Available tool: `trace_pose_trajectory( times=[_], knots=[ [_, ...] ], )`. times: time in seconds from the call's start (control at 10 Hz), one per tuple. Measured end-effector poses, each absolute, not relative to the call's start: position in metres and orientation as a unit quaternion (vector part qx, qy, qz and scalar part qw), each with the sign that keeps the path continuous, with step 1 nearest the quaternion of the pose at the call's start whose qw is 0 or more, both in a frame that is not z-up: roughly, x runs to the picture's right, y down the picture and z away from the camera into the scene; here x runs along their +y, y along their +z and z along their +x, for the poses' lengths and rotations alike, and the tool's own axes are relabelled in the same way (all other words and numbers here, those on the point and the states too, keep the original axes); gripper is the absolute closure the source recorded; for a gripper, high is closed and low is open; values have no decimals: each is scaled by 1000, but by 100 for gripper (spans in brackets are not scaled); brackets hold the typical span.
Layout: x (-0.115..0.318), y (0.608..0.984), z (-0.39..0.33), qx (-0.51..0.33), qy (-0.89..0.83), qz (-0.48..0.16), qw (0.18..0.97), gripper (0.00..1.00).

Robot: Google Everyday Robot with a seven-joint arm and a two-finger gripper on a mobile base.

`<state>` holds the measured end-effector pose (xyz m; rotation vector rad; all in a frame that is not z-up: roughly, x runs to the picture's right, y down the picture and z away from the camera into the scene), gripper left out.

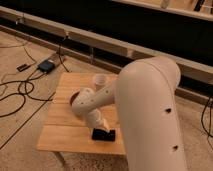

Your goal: Push the eraser across the table

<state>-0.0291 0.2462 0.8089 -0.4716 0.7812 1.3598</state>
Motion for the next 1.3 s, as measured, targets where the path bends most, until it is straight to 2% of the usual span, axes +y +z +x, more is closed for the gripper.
trace_pose_trajectory(
  times=[1.3],
  knots=[
    [239,804,48,381,638,-181,644,35]
  ],
)
